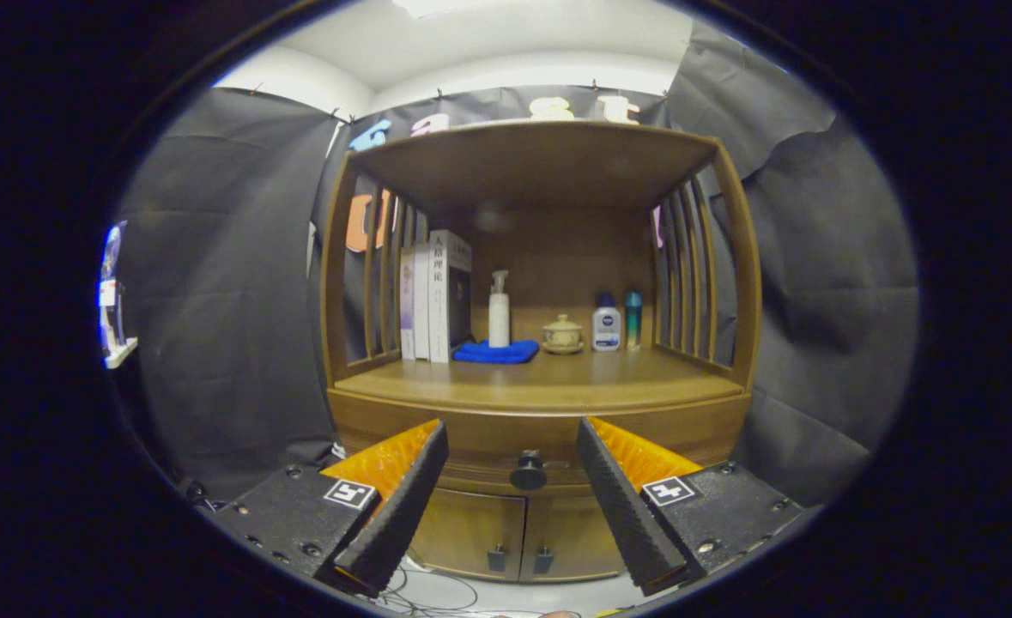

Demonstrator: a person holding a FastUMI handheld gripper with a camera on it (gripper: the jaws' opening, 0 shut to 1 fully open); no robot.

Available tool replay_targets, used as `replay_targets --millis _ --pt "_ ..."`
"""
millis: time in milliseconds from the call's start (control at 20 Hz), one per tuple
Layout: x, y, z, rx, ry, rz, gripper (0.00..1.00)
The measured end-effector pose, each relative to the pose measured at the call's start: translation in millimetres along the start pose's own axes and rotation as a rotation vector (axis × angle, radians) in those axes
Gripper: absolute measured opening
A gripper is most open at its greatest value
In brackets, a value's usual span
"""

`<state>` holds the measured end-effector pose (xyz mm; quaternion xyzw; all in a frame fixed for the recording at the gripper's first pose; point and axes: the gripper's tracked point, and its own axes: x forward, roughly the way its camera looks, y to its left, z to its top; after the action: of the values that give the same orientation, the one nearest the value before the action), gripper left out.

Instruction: Pull open the drawer, take out the items inside it, and place them on the countertop above the cabinet.

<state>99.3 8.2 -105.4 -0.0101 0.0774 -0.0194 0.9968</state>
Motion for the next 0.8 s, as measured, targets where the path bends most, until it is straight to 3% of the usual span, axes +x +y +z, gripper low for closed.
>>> replay_targets --millis 400,700,800 --pt "65.9 -6.3 -44.0 0.034 0.045 -0.015 0.95" --pt "103.0 -17.8 -77.3 0.071 0.105 -0.068 0.70" --pt "108.4 -16.5 -88.4 0.080 0.143 -0.074 0.66"
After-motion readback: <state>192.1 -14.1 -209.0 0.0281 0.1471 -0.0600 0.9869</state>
